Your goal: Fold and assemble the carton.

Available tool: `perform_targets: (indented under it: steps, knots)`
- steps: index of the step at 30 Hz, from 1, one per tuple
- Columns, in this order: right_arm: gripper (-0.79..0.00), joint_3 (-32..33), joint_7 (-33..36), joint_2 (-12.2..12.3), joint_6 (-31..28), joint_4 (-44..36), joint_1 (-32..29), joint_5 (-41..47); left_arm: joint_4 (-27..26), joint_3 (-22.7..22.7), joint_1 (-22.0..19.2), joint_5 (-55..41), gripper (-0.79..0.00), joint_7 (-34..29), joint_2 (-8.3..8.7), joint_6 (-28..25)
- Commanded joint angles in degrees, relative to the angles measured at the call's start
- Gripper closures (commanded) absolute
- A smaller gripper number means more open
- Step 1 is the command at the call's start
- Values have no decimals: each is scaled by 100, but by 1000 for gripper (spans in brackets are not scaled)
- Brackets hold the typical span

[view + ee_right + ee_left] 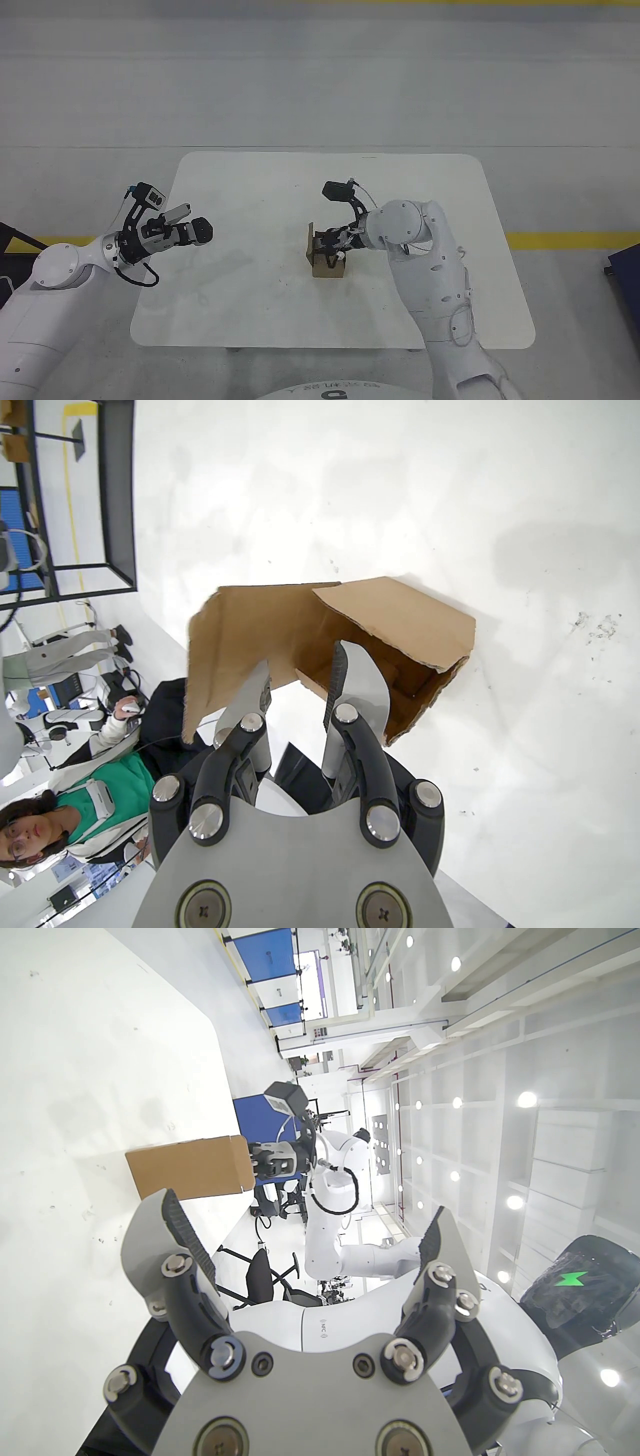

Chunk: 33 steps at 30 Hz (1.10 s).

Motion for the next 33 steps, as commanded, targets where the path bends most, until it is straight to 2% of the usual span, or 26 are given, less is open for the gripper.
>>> perform_targets:
  steps: [1, 6, 14, 22, 33]
  knots:
    - [-299, 202, -202, 21, -17, -128, -114, 404, 0, 0, 0, 0, -785, 0, 0, 0]
    - [-302, 325, -368, 67, 155, 164, 18, 854, 0, 0, 0, 0, -785, 0, 0, 0]
    - [-305, 310, -435, 146, 555, 1136, 644, 1083, 0, 0, 0, 0, -785, 0, 0, 0]
    - [-323, 53, -225, 229, 689, 1407, 800, 968, 0, 0, 0, 0, -785, 0, 0, 0]
    - [-311, -278, -343, 306, 973, 1748, 975, 973, 0, 0, 0, 0, -785, 0, 0, 0]
